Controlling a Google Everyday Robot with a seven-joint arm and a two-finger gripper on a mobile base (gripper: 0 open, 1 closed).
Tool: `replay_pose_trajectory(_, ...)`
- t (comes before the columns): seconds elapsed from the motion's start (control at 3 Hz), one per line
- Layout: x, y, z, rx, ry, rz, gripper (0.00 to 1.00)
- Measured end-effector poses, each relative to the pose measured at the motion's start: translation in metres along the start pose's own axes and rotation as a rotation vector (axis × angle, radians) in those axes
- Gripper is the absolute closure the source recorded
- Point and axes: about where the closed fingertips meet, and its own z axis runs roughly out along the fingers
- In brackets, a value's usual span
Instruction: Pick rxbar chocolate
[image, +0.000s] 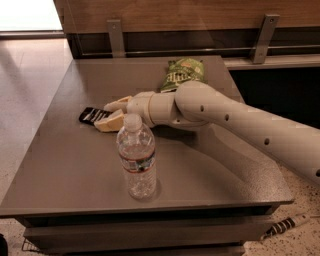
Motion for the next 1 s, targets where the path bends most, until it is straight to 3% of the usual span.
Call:
replay_pose_trajectory(0.33, -0.006, -0.001, -0.004, 0.003, 0.002, -0.009, 1.00)
replay_pose_trajectory(1.0, -0.127, -0.019, -0.090, 0.070, 0.037, -0.186, 1.00)
